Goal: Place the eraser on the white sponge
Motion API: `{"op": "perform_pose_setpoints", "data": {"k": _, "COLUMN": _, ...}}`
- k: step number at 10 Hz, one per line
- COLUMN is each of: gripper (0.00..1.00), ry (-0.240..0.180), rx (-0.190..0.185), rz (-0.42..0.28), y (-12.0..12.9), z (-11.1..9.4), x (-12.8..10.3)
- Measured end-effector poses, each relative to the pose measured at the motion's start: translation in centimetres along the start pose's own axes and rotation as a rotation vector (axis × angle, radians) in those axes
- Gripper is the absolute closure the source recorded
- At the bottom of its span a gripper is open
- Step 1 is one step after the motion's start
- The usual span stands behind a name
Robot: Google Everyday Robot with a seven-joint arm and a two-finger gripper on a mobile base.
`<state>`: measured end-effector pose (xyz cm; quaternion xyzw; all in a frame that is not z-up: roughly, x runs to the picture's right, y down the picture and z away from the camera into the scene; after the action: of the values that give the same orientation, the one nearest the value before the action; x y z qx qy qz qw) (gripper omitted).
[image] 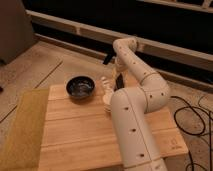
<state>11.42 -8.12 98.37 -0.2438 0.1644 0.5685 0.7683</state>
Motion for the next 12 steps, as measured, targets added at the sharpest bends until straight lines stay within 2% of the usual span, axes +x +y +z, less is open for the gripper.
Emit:
{"op": "perform_pose_setpoints", "data": {"k": 11, "gripper": 0.69, "ry": 0.001, "rx": 0.000, "rz": 0.001, "y": -0.04, "z": 0.14, "x": 0.07}}
{"op": "perform_pose_setpoints", "data": {"k": 12, "gripper": 0.73, "ry": 0.001, "rx": 0.000, "rz": 0.001, "y": -0.03, "z": 0.15, "x": 0.07}}
